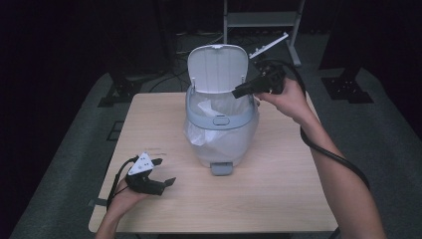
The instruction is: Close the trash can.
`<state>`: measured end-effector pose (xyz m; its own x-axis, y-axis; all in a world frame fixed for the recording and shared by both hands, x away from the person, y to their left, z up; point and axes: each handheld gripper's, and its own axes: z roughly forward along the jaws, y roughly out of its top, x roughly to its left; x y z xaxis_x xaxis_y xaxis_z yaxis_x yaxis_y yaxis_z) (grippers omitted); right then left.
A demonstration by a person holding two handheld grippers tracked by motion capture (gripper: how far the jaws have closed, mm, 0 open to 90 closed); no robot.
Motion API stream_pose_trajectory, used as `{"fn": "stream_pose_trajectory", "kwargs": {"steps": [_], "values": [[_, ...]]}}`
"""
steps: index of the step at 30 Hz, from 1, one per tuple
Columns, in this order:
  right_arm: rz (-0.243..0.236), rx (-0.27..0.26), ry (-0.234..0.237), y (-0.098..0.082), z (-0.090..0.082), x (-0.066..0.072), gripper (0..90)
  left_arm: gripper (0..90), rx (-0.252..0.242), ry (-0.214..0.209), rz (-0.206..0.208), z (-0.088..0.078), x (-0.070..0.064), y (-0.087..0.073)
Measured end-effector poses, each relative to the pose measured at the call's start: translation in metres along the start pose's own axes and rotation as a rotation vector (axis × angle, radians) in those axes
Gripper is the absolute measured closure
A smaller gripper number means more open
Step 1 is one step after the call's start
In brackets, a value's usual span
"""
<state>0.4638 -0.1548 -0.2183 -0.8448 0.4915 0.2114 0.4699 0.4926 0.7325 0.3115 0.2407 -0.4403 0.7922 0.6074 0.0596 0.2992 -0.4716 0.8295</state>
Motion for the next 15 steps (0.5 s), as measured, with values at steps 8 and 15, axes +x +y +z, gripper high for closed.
{"fn": "stream_pose_trajectory", "kwargs": {"steps": [8, 15], "values": [[0.049, -0.006, -0.028, -0.011, -0.02, -0.022, 82.1, 13.3, -0.003, 0.004, -0.003, -0.001, 0.001, -0.001], [0.106, -0.016, -0.07, -0.014, -0.028, -0.042, 89.5, 13.4, -0.002, 0.006, -0.004, -0.001, 0.001, -0.001]]}}
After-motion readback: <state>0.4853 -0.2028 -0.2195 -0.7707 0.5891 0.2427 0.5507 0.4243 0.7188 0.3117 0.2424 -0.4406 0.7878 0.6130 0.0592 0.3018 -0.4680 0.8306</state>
